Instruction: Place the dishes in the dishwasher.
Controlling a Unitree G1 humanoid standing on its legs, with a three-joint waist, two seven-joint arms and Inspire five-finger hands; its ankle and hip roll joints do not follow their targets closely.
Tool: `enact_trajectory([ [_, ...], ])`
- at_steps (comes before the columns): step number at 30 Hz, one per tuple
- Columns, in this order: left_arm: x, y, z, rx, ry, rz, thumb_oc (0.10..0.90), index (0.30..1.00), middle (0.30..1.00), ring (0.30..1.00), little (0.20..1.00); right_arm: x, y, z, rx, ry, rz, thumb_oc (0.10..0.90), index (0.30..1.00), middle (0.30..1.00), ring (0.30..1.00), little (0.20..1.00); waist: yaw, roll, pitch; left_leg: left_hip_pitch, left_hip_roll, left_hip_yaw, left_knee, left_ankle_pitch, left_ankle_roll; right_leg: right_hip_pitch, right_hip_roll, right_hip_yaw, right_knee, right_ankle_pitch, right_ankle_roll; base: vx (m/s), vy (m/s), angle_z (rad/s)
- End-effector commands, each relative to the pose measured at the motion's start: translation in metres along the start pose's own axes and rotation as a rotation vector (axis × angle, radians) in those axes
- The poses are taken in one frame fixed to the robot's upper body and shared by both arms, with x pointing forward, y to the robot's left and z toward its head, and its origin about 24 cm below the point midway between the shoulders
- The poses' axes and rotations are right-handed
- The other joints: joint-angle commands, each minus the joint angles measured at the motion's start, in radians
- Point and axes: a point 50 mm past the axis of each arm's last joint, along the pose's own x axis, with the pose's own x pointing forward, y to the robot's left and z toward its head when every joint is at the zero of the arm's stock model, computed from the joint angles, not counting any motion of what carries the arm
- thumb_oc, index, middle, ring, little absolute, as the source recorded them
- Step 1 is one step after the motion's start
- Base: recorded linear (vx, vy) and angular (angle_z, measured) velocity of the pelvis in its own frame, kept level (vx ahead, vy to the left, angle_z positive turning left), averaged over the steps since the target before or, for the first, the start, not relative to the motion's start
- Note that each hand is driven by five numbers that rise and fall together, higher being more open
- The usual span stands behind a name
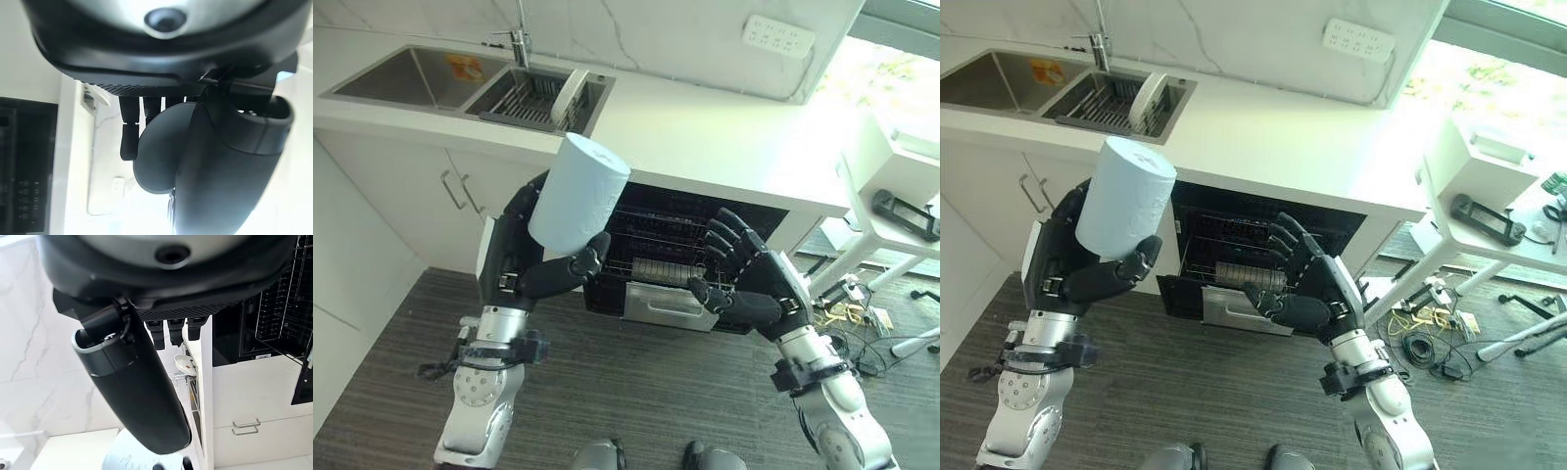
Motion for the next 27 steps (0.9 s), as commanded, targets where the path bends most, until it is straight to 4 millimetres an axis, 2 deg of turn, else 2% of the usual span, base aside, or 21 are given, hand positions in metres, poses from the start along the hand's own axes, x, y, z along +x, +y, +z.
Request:
enact_trajectory([
  [1,0.017,-0.019,0.058,-0.013,-0.342,-0.092,0.400,0.300,0.300,0.300,0.300,0.014,0.004,0.041,-0.050,-0.255,0.054,0.800,0.900,0.900,0.900,0.900,-0.006,-0.004,-0.022,0.082,0.001,-0.137,-0.094,-0.077,-0.037,-0.058,0.015,0.007,-0.023,0.049,0.051,0.20,-0.200,-0.20],
  [2,0.016,-0.018,0.059,-0.011,-0.345,-0.089,0.400,0.300,0.300,0.300,0.300,0.013,0.005,0.042,-0.050,-0.255,0.061,0.800,0.900,0.900,0.900,0.900,-0.011,-0.007,-0.020,0.090,-0.003,-0.139,-0.094,-0.086,-0.033,-0.074,0.016,0.016,-0.023,0.067,0.054,0.22,-0.254,-0.04],
  [3,0.014,-0.018,0.059,-0.017,-0.346,-0.086,0.400,0.300,0.300,0.300,0.300,0.010,0.004,0.042,-0.054,-0.250,0.067,0.800,0.900,0.900,0.900,0.900,-0.015,-0.010,-0.024,0.095,-0.001,-0.136,-0.094,-0.097,-0.029,-0.069,0.026,0.023,-0.023,0.037,0.055,0.24,-0.301,0.00],
  [8,0.010,-0.020,0.058,-0.037,-0.337,-0.082,0.400,0.300,0.300,0.300,0.300,0.007,0.003,0.047,-0.041,-0.251,0.064,0.800,0.900,0.900,0.900,0.900,-0.036,-0.019,-0.051,0.130,0.038,-0.082,-0.094,-0.121,-0.040,-0.062,0.048,0.004,-0.023,-0.003,0.048,0.19,-0.312,0.21],
  [11,0.008,-0.024,0.055,-0.072,-0.319,-0.087,0.400,0.300,0.300,0.300,0.300,0.007,0.001,0.049,-0.050,-0.245,0.045,0.800,0.900,0.900,0.900,0.900,-0.056,0.000,-0.064,0.189,0.080,-0.049,-0.094,-0.127,-0.066,-0.030,0.077,-0.010,-0.023,-0.039,0.016,0.28,-0.355,0.25],
  [12,0.007,-0.025,0.054,-0.092,-0.311,-0.082,0.400,0.300,0.300,0.300,0.300,0.007,-0.001,0.050,-0.052,-0.238,0.042,0.800,0.900,0.900,0.900,0.900,-0.057,0.000,-0.065,0.211,0.084,-0.052,-0.094,-0.099,-0.082,-0.013,0.085,-0.005,-0.023,-0.048,-0.002,0.31,-0.398,0.20],
  [13,0.005,-0.025,0.056,-0.101,-0.320,-0.072,0.400,0.300,0.300,0.300,0.300,0.005,-0.002,0.052,-0.058,-0.231,0.054,0.800,0.900,0.900,0.900,0.900,-0.042,-0.009,-0.061,0.217,0.057,-0.077,-0.094,-0.009,-0.095,0.009,0.093,0.014,-0.023,-0.069,-0.021,0.25,-0.330,0.03],
  [14,0.004,-0.025,0.056,-0.105,-0.324,-0.066,0.400,0.300,0.300,0.300,0.300,0.004,-0.002,0.053,-0.069,-0.225,0.062,0.800,0.900,0.900,0.900,0.900,-0.031,-0.020,-0.054,0.198,0.032,-0.091,-0.094,0.034,-0.096,0.020,0.092,0.034,-0.023,-0.078,-0.031,0.13,-0.169,-0.04],
  [15,0.004,-0.025,0.056,-0.110,-0.324,-0.062,0.400,0.300,0.300,0.300,0.300,0.005,-0.003,0.053,-0.078,-0.219,0.065,0.800,0.900,0.900,0.900,0.900,-0.023,-0.022,-0.049,0.163,0.024,-0.096,-0.094,0.040,-0.093,0.031,0.098,0.045,-0.023,-0.087,-0.033,0.03,-0.038,-0.14],
  [16,0.004,-0.024,0.056,-0.114,-0.322,-0.057,0.400,0.300,0.300,0.300,0.300,0.007,-0.002,0.053,-0.082,-0.215,0.066,0.800,0.900,0.900,0.900,0.900,-0.018,-0.018,-0.045,0.140,0.023,-0.097,-0.094,0.024,-0.088,0.036,0.105,0.052,-0.023,-0.094,-0.032,0.00,0.054,-0.28],
  [17,0.004,-0.024,0.054,-0.119,-0.316,-0.048,0.400,0.300,0.300,0.300,0.300,0.011,-0.001,0.052,-0.083,-0.208,0.068,0.800,0.900,0.900,0.900,0.900,-0.019,-0.001,-0.045,0.112,0.042,-0.091,-0.094,0.000,-0.089,0.039,0.121,0.049,-0.023,-0.102,-0.029,0.00,0.138,-0.36],
  [18,0.002,-0.023,0.053,-0.123,-0.311,-0.045,0.400,0.300,0.300,0.300,0.300,0.012,-0.001,0.050,-0.082,-0.207,0.072,0.800,0.900,0.900,0.900,0.900,-0.022,0.021,-0.046,0.068,0.079,-0.088,-0.094,0.000,-0.106,0.042,0.137,0.038,-0.023,-0.110,-0.027,0.01,0.199,-0.23],
  [19,0.001,-0.023,0.052,-0.121,-0.313,-0.048,0.400,0.300,0.300,0.300,0.300,0.012,-0.001,0.049,-0.088,-0.209,0.075,0.800,0.900,0.900,0.900,0.900,-0.023,0.038,-0.049,0.028,0.112,-0.098,-0.094,0.015,-0.129,0.046,0.147,0.032,-0.023,-0.121,-0.026,0.03,0.294,-0.08],
  [20,0.002,-0.025,0.052,-0.126,-0.325,-0.053,0.400,0.300,0.300,0.300,0.300,0.012,-0.001,0.050,-0.106,-0.217,0.075,0.800,0.900,0.900,0.900,0.900,-0.017,0.052,-0.051,-0.023,0.132,-0.135,-0.094,0.050,-0.157,0.056,0.156,0.029,-0.023,-0.143,-0.029,0.05,0.300,-0.04],
  [24,0.009,-0.026,0.052,-0.110,-0.334,-0.057,0.400,0.300,0.300,0.300,0.300,0.012,-0.003,0.054,-0.099,-0.226,0.061,0.800,0.900,0.900,0.900,0.900,-0.026,0.049,-0.068,-0.006,0.110,-0.152,-0.094,0.010,-0.136,0.072,0.122,0.018,-0.023,-0.148,-0.013,0.09,0.333,-0.21],
  [27,0.014,-0.023,0.056,-0.075,-0.346,-0.068,0.400,0.300,0.300,0.300,0.300,0.013,0.003,0.051,-0.094,-0.232,0.069,0.800,0.900,0.900,0.900,0.900,-0.008,0.031,-0.056,0.029,0.084,-0.152,-0.094,-0.016,-0.116,0.090,0.067,-0.008,-0.023,-0.118,0.024,0.14,0.304,0.28],
])
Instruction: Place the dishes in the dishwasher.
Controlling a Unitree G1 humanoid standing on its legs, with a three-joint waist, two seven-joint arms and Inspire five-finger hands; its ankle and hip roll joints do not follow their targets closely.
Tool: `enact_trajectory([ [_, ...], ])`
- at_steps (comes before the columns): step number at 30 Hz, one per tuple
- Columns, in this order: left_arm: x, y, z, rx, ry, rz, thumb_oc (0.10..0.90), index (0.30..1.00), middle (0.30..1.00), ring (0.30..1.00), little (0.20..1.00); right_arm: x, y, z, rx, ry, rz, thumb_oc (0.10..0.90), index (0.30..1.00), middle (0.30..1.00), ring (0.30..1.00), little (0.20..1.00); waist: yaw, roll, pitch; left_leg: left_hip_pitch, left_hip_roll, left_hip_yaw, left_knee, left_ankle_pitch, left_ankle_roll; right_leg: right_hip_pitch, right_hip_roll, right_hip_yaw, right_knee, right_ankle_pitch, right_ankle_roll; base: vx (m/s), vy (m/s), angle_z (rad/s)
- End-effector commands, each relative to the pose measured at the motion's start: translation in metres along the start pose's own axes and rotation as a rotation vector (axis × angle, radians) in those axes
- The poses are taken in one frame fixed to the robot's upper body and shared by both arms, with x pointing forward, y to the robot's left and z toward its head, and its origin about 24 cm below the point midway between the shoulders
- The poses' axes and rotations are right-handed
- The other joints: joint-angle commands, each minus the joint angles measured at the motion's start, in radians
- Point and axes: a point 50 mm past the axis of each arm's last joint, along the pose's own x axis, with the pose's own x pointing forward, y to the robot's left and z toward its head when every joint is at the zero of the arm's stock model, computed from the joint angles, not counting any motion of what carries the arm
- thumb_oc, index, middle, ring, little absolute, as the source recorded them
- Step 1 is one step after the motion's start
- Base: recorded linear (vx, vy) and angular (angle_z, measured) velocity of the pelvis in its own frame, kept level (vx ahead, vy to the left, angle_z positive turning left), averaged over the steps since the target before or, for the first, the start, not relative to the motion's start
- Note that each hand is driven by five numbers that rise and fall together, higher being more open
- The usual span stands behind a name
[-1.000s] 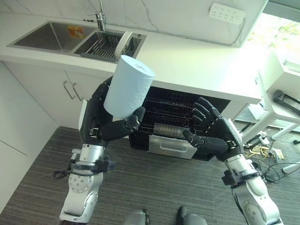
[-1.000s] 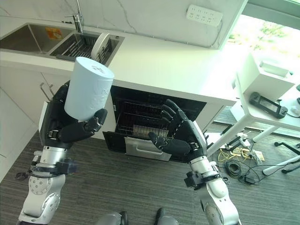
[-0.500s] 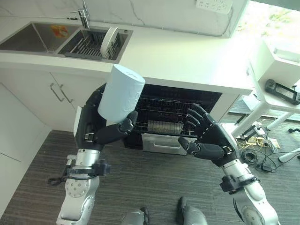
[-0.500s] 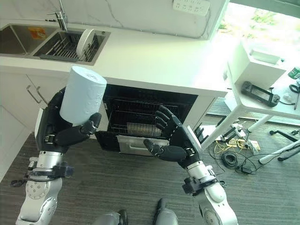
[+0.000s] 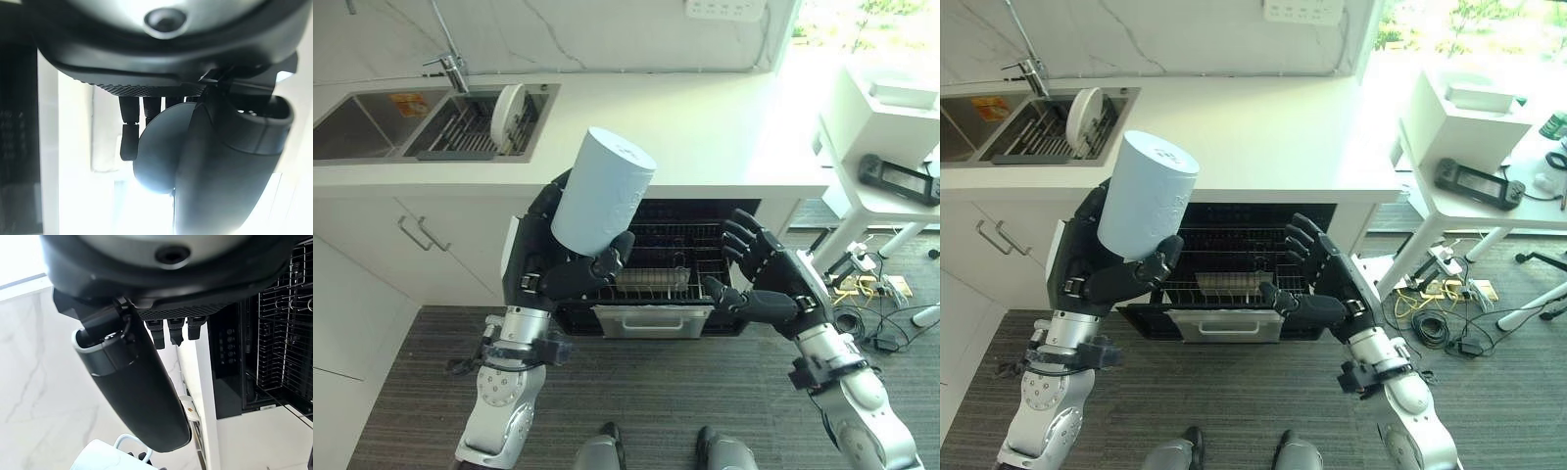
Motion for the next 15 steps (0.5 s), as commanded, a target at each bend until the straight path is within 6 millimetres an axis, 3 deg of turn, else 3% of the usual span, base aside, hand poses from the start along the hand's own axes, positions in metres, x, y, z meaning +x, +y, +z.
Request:
enact_trajectory([
  [1,0.016,0.001,0.053,0.028,-0.314,-0.029,0.400,0.300,0.300,0.300,0.300,0.023,0.020,0.044,-0.024,-0.274,0.116,0.800,0.900,0.900,0.900,0.900,0.046,-0.009,-0.045,0.085,0.020,-0.021,-0.028,-0.117,-0.003,0.057,0.000,-0.031,-0.037,-0.041,0.072,0.12,0.287,0.12],
  [7,0.019,0.002,0.058,0.054,-0.322,-0.067,0.400,0.300,0.300,0.300,0.300,0.027,0.024,0.044,-0.006,-0.295,0.115,0.800,0.900,0.900,0.900,0.900,0.088,-0.024,-0.037,0.084,-0.013,-0.037,-0.028,-0.127,0.039,0.092,-0.032,-0.049,-0.037,-0.012,0.071,0.08,0.165,0.03],
  [9,0.020,0.001,0.058,0.062,-0.320,-0.079,0.400,0.300,0.300,0.300,0.300,0.027,0.025,0.042,0.005,-0.296,0.114,0.800,0.900,0.900,0.900,0.900,0.096,-0.024,-0.036,0.083,-0.019,-0.047,-0.028,-0.126,0.054,0.120,-0.023,-0.062,-0.037,0.027,0.064,0.15,0.105,0.02],
  [10,0.020,0.000,0.057,0.073,-0.319,-0.096,0.400,0.300,0.300,0.300,0.300,0.027,0.028,0.040,0.019,-0.300,0.118,0.800,0.900,0.900,0.900,0.900,0.095,-0.019,-0.028,0.084,-0.028,-0.080,-0.028,-0.125,0.075,0.155,0.019,-0.049,-0.037,0.072,0.053,0.23,0.022,-0.06],
  [11,0.020,-0.001,0.056,0.073,-0.317,-0.104,0.400,0.300,0.300,0.300,0.300,0.027,0.029,0.037,0.020,-0.296,0.120,0.800,0.900,0.900,0.900,0.900,0.088,-0.021,-0.020,0.086,-0.033,-0.086,-0.028,-0.126,0.080,0.135,0.045,-0.035,-0.037,0.074,0.044,0.26,-0.181,-0.11],
  [12,0.021,-0.001,0.056,0.069,-0.324,-0.099,0.400,0.300,0.300,0.300,0.300,0.027,0.028,0.034,0.016,-0.298,0.130,0.800,0.900,0.900,0.900,0.900,0.083,-0.041,-0.014,0.080,-0.043,-0.065,-0.028,-0.125,0.069,0.061,0.034,-0.018,-0.037,0.027,0.046,0.26,-0.401,-0.16],
  [13,0.022,-0.001,0.057,0.077,-0.331,-0.093,0.400,0.300,0.300,0.300,0.300,0.028,0.027,0.035,0.017,-0.306,0.134,0.800,0.900,0.900,0.900,0.900,0.075,-0.054,-0.013,0.084,-0.042,-0.039,-0.028,-0.134,0.063,-0.012,0.008,-0.003,-0.037,0.061,0.065,0.35,-0.522,-0.18],
  [14,0.020,0.001,0.058,0.088,-0.330,-0.084,0.400,0.300,0.300,0.300,0.300,0.026,0.026,0.037,0.023,-0.308,0.139,0.800,0.900,0.900,0.900,0.900,0.056,-0.052,-0.002,0.107,-0.025,-0.027,-0.028,-0.147,0.066,-0.040,0.017,0.020,-0.037,0.084,0.073,0.38,-0.488,-0.36],
  [15,0.017,0.003,0.058,0.087,-0.323,-0.079,0.400,0.300,0.300,0.300,0.300,0.024,0.024,0.037,0.019,-0.301,0.136,0.800,0.900,0.900,0.900,0.900,0.049,-0.049,-0.002,0.117,-0.012,-0.020,-0.028,-0.152,0.063,-0.027,0.033,0.022,-0.037,0.055,0.069,0.45,-0.549,-0.21],
])
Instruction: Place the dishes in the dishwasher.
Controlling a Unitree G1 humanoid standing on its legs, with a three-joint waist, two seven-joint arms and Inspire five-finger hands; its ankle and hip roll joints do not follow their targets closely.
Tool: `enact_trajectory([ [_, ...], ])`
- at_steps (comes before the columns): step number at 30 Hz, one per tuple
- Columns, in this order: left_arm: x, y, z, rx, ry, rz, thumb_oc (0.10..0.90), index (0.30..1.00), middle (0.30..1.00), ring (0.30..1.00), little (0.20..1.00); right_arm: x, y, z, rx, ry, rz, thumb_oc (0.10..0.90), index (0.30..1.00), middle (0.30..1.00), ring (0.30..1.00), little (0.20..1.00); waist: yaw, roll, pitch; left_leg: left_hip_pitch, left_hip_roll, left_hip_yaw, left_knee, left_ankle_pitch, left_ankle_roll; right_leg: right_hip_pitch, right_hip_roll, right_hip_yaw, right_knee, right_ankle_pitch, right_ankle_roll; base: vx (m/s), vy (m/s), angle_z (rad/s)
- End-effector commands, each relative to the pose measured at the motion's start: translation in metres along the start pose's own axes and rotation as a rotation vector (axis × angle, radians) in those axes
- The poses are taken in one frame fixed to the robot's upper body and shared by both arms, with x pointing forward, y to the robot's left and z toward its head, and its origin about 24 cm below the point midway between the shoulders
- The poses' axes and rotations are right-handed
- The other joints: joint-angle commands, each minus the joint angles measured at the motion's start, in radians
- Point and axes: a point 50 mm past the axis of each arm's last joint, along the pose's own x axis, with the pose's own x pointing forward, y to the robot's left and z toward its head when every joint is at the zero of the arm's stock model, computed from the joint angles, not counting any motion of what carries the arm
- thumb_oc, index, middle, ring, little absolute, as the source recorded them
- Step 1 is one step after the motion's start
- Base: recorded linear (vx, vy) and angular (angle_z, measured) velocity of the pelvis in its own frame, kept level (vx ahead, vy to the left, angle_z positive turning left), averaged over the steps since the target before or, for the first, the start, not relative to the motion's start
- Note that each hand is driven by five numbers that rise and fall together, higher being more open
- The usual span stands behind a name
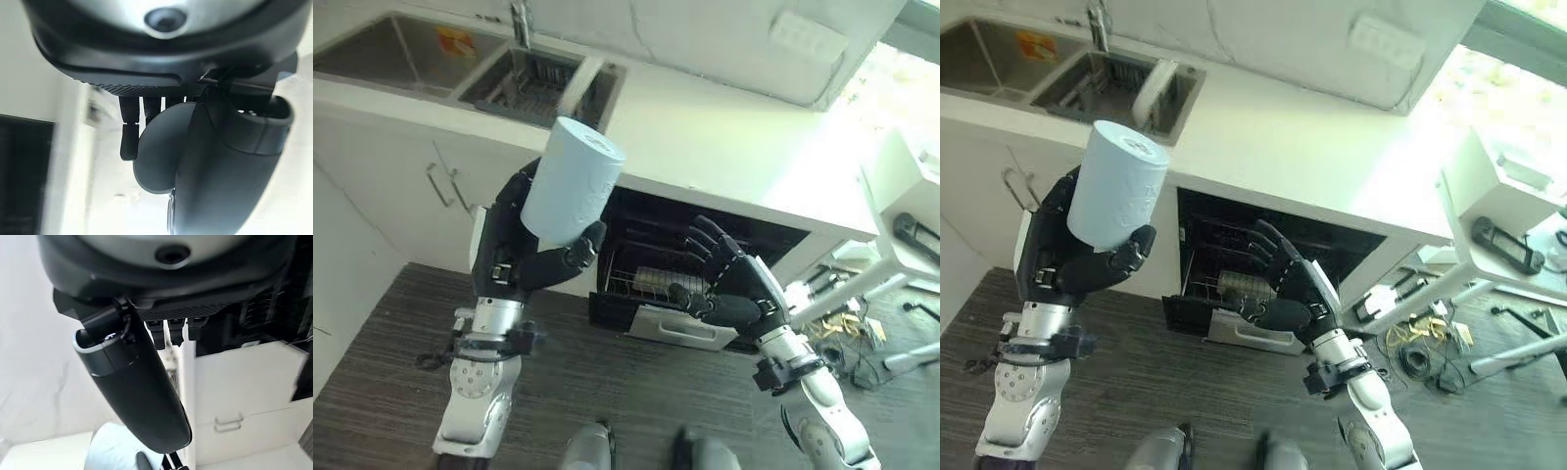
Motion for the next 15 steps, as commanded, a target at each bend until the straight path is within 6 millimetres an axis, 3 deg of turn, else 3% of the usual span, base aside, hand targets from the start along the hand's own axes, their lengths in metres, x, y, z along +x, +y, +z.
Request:
enact_trajectory([
  [1,0.009,-0.024,0.064,-0.047,-0.348,-0.127,0.400,0.300,0.300,0.300,0.300,0.004,-0.001,0.065,-0.105,-0.301,0.051,0.800,0.900,0.900,0.900,0.900,-0.021,0.045,-0.051,0.172,0.063,-0.031,-0.157,-0.046,-0.034,0.187,0.081,-0.045,-0.102,-0.015,-0.018,0.35,-0.449,-0.15],
  [4,0.006,-0.028,0.063,-0.084,-0.334,-0.130,0.400,0.300,0.300,0.300,0.300,0.000,-0.007,0.072,-0.122,-0.301,0.024,0.800,0.900,0.900,0.900,0.900,-0.047,0.042,-0.070,0.211,0.103,0.026,-0.157,-0.046,-0.053,0.204,0.097,-0.061,-0.102,-0.052,-0.056,0.32,-0.363,0.04],
  [6,0.005,-0.031,0.062,-0.101,-0.324,-0.130,0.400,0.300,0.300,0.300,0.300,-0.001,-0.010,0.074,-0.116,-0.296,0.015,0.800,0.900,0.900,0.900,0.900,-0.052,0.036,-0.066,0.245,0.103,0.032,-0.157,-0.037,-0.059,0.222,0.107,-0.063,-0.102,-0.058,-0.079,0.26,-0.308,0.15],
  [8,0.002,-0.032,0.059,-0.116,-0.316,-0.115,0.400,0.300,0.300,0.300,0.300,-0.002,-0.009,0.073,-0.126,-0.270,0.029,0.800,0.900,0.900,0.900,0.900,-0.041,0.020,-0.060,0.278,0.068,0.018,-0.156,0.040,-0.069,0.249,0.109,-0.042,-0.102,-0.076,-0.103,0.24,-0.258,-0.06],
  [10,0.001,-0.033,0.057,-0.118,-0.307,-0.109,0.400,0.300,0.300,0.300,0.300,-0.001,-0.008,0.070,-0.130,-0.255,0.034,0.800,0.900,0.900,0.900,0.900,-0.031,0.017,-0.054,0.233,0.027,-0.004,-0.133,0.051,-0.063,0.254,0.113,-0.012,-0.102,-0.084,-0.108,0.15,-0.100,-0.19],
  [12,0.001,-0.034,0.054,-0.111,-0.296,-0.108,0.400,0.300,0.300,0.300,0.300,0.004,-0.008,0.068,-0.128,-0.251,0.033,0.800,0.900,0.900,0.900,0.900,-0.030,0.039,-0.053,0.205,0.024,-0.017,-0.157,0.023,-0.061,0.252,0.135,0.000,-0.102,-0.087,-0.099,0.08,0.088,-0.39],
  [14,0.002,-0.035,0.046,-0.113,-0.269,-0.116,0.400,0.300,0.300,0.300,0.300,0.003,-0.008,0.064,-0.134,-0.250,0.019,0.800,0.900,0.900,0.900,0.900,-0.048,0.097,-0.064,0.097,0.111,0.010,-0.157,0.060,-0.114,0.257,0.162,-0.034,-0.102,-0.110,-0.090,0.09,0.190,-0.15],
  [15,0.002,-0.035,0.046,-0.112,-0.267,-0.119,0.400,0.300,0.300,0.300,0.300,0.003,-0.009,0.064,-0.135,-0.249,0.017,0.800,0.900,0.900,0.900,0.900,-0.050,0.095,-0.066,0.102,0.107,0.008,-0.157,0.056,-0.109,0.258,0.159,-0.030,-0.102,-0.111,-0.088,0.09,0.172,0.12],
])
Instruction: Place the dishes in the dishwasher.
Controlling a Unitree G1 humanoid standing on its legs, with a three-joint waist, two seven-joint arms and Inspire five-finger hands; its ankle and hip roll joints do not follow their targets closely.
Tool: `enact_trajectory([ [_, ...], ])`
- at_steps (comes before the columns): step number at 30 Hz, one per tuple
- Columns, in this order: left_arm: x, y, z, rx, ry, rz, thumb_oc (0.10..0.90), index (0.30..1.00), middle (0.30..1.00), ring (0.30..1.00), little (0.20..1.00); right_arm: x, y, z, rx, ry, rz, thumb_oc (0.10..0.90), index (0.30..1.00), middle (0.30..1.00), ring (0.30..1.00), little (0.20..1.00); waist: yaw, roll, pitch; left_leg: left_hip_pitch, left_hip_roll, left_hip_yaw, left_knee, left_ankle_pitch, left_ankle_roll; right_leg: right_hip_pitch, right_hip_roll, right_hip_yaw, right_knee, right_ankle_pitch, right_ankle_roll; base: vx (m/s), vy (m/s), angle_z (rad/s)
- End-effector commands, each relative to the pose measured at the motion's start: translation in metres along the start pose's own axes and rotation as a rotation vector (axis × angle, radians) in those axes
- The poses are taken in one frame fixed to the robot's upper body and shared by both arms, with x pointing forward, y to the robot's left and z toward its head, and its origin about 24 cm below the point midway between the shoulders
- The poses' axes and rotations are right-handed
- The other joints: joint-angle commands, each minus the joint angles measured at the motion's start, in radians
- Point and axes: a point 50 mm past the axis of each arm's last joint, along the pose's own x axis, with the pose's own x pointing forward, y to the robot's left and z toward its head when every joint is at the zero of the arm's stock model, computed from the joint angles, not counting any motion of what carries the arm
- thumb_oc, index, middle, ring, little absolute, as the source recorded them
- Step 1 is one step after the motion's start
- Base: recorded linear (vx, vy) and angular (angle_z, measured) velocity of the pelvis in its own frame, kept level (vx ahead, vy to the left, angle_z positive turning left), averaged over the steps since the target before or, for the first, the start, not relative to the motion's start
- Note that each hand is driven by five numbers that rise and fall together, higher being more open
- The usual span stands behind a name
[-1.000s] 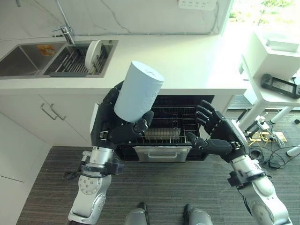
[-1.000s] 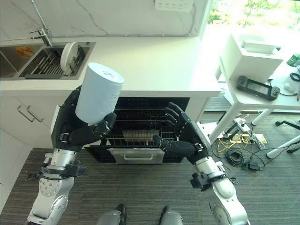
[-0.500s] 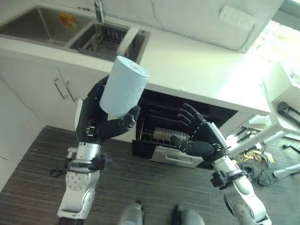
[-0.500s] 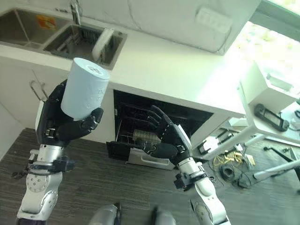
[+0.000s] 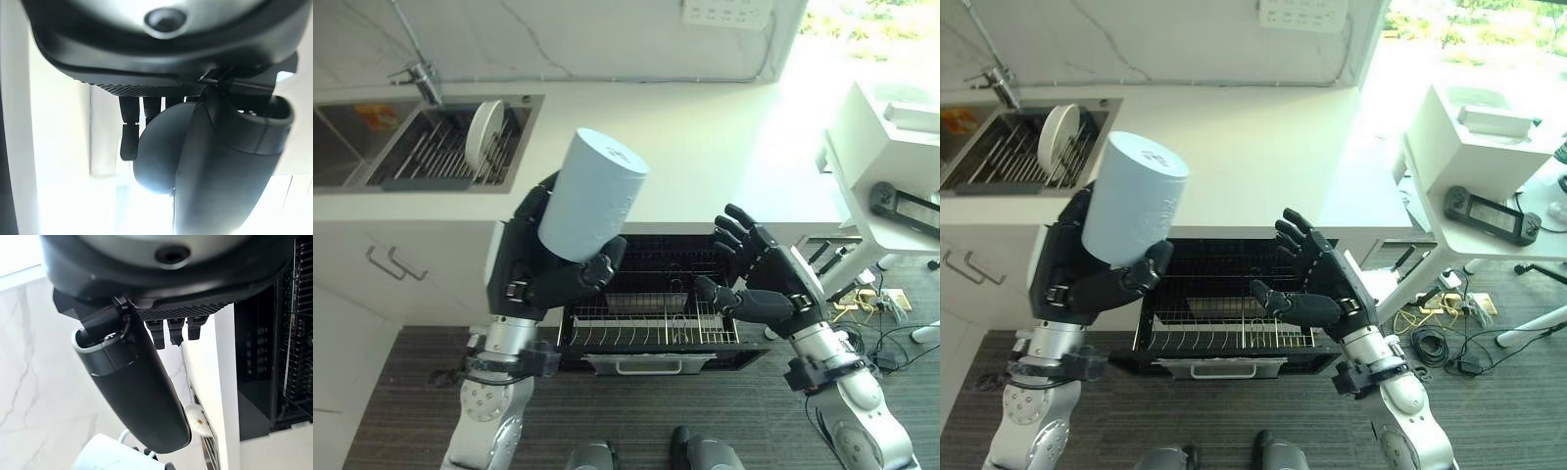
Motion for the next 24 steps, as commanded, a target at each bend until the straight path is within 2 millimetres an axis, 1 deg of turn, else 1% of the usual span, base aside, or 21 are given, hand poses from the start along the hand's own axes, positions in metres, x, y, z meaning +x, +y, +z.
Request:
enact_trajectory([
  [1,0.015,0.003,0.036,0.039,-0.239,-0.013,0.400,0.300,0.300,0.300,0.300,0.005,0.010,0.041,-0.019,-0.238,0.055,0.800,0.900,0.900,0.900,0.900,-0.005,0.006,-0.065,0.048,0.001,0.010,-0.058,-0.006,0.024,0.012,-0.047,0.028,-0.048,-0.046,0.124,0.09,0.211,-0.11],
  [2,0.018,0.005,0.034,0.071,-0.227,-0.007,0.400,0.300,0.300,0.300,0.300,0.004,0.008,0.040,0.009,-0.224,0.060,0.800,0.900,0.900,0.900,0.900,-0.018,0.006,-0.077,0.062,0.004,0.013,-0.058,-0.033,0.027,0.005,-0.068,0.018,-0.048,-0.036,0.143,0.10,0.252,-0.05],
  [3,0.019,0.006,0.034,0.085,-0.222,-0.013,0.400,0.300,0.300,0.300,0.300,0.002,0.008,0.039,0.062,-0.221,0.069,0.800,0.900,0.900,0.900,0.900,-0.018,0.002,-0.086,0.071,0.004,0.024,-0.058,-0.044,0.028,-0.001,-0.084,0.004,-0.048,-0.031,0.152,0.11,0.233,0.12],
  [4,0.019,0.006,0.033,0.103,-0.222,-0.017,0.400,0.300,0.300,0.300,0.300,0.002,0.010,0.037,0.086,-0.216,0.084,0.800,0.900,0.900,0.900,0.900,-0.019,-0.001,-0.088,0.076,-0.001,0.023,-0.058,-0.052,0.033,-0.005,-0.090,0.006,-0.048,-0.027,0.159,0.07,0.158,0.28],
  [5,0.021,0.004,0.032,0.115,-0.216,-0.022,0.400,0.300,0.300,0.300,0.300,0.005,0.013,0.036,0.117,-0.212,0.090,0.800,0.900,0.900,0.900,0.900,-0.014,-0.007,-0.087,0.080,-0.005,0.027,-0.058,-0.062,0.041,-0.009,-0.101,-0.002,-0.048,-0.017,0.168,0.04,0.104,0.20],
  [10,0.025,0.004,0.030,0.167,-0.217,-0.044,0.400,0.300,0.300,0.300,0.300,0.009,0.017,0.034,0.245,-0.219,0.105,0.800,0.900,0.900,0.900,0.900,0.001,-0.022,-0.081,0.081,-0.011,0.016,-0.058,-0.078,0.058,-0.009,-0.115,-0.020,-0.048,-0.007,0.181,0.01,0.010,0.10],
  [15,0.025,0.004,0.027,0.231,-0.226,-0.041,0.400,0.300,0.300,0.300,0.300,0.014,0.023,0.032,0.385,-0.205,0.166,0.800,0.900,0.900,0.900,0.900,0.010,-0.027,-0.088,0.086,-0.001,0.027,-0.058,-0.081,0.066,0.000,-0.113,-0.020,-0.048,-0.012,0.180,0.04,-0.028,0.03],
  [20,0.025,0.002,0.023,0.310,-0.252,-0.017,0.400,0.300,0.300,0.300,0.300,0.018,0.032,0.029,0.584,-0.176,0.276,0.800,0.900,0.900,0.900,0.900,0.020,-0.037,-0.101,0.099,0.009,0.032,-0.058,-0.085,0.062,0.016,-0.107,-0.028,-0.048,-0.019,0.178,0.04,-0.052,-0.04],
  [24,0.023,-0.001,0.019,0.348,-0.283,-0.018,0.400,0.300,0.300,0.300,0.300,0.020,0.038,0.029,0.671,-0.170,0.321,0.800,0.900,0.900,0.900,0.900,0.026,-0.043,-0.114,0.105,0.014,0.033,-0.058,-0.088,0.058,0.024,-0.101,-0.030,-0.048,-0.027,0.174,0.01,-0.044,-0.03],
])
